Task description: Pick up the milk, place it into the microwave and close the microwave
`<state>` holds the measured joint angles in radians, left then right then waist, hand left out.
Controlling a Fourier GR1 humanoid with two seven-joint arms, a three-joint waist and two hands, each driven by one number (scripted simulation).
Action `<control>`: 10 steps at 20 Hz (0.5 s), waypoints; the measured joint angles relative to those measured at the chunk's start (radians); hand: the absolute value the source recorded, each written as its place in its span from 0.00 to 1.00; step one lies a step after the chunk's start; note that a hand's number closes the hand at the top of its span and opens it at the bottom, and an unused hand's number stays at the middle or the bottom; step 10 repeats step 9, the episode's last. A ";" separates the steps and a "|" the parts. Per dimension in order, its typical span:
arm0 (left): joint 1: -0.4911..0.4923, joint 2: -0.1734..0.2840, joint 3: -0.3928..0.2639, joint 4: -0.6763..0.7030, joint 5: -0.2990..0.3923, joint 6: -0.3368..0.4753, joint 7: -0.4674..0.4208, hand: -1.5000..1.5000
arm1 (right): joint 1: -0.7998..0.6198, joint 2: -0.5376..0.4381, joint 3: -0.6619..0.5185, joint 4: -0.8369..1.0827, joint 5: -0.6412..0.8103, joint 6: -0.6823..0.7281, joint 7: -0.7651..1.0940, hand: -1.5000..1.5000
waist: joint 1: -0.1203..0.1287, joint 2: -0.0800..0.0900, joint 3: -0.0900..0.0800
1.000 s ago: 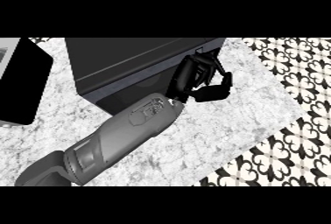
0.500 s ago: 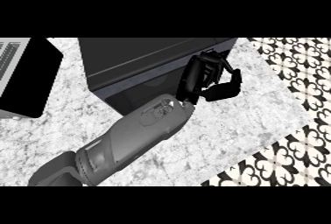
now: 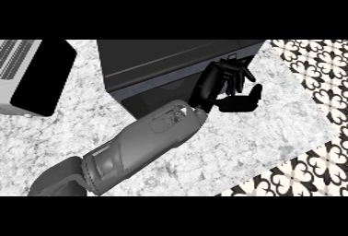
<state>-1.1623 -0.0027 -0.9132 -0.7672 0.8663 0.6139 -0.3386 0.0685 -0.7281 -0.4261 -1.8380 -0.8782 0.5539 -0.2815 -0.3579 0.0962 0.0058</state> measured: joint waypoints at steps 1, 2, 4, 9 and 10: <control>0.000 0.000 -0.004 -0.003 0.007 -0.009 -0.004 0.00 | 0.005 -0.001 -0.006 -0.001 -0.005 -0.003 0.002 0.00 | 0.004 0.000 -0.001; 0.000 0.001 -0.005 -0.008 0.015 -0.019 -0.009 0.00 | 0.009 -0.002 -0.011 -0.003 -0.010 -0.006 0.004 0.00 | 0.009 -0.001 -0.002; 0.002 0.001 -0.004 -0.013 0.029 -0.035 -0.022 0.00 | 0.019 -0.003 -0.024 -0.006 -0.017 -0.008 0.006 0.00 | 0.018 -0.002 -0.002; 0.002 0.001 -0.021 -0.014 0.052 -0.060 -0.036 0.00 | 0.041 -0.011 -0.046 -0.020 -0.035 -0.013 0.017 0.00 | 0.041 -0.006 -0.002; 0.002 0.001 -0.021 -0.014 0.052 -0.060 -0.036 0.00 | 0.041 -0.011 -0.046 -0.020 -0.035 -0.013 0.017 0.00 | 0.041 -0.006 -0.002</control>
